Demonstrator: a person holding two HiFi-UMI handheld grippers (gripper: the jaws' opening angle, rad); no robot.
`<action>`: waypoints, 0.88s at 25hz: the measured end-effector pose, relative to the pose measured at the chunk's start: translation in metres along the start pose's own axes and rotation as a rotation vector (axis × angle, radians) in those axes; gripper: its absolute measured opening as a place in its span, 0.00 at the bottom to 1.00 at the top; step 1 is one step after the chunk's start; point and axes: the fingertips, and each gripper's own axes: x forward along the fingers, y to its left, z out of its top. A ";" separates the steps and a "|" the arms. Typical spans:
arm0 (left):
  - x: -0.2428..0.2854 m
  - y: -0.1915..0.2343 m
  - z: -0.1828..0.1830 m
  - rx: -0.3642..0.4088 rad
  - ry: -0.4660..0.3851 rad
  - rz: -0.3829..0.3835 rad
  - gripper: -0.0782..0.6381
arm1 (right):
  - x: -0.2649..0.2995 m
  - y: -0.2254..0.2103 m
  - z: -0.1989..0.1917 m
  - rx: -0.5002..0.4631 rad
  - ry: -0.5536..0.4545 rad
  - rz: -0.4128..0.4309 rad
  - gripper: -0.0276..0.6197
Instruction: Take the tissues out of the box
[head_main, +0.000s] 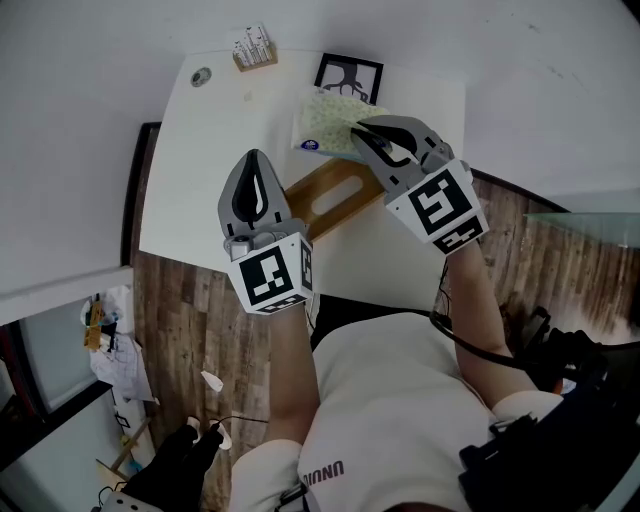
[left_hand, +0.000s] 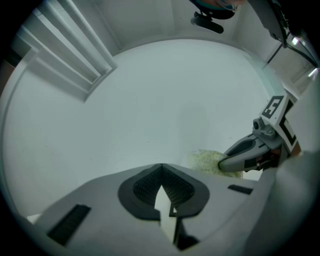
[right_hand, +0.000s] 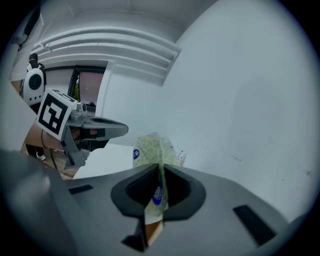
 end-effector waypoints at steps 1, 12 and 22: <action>0.000 0.000 0.001 -0.001 -0.001 0.000 0.13 | -0.002 -0.002 0.003 0.019 -0.017 -0.012 0.10; 0.003 -0.003 0.008 0.000 -0.013 0.002 0.13 | -0.009 -0.020 0.024 0.123 -0.124 -0.098 0.09; 0.000 -0.002 0.005 -0.016 -0.012 0.007 0.13 | -0.008 -0.018 0.027 0.128 -0.133 -0.120 0.09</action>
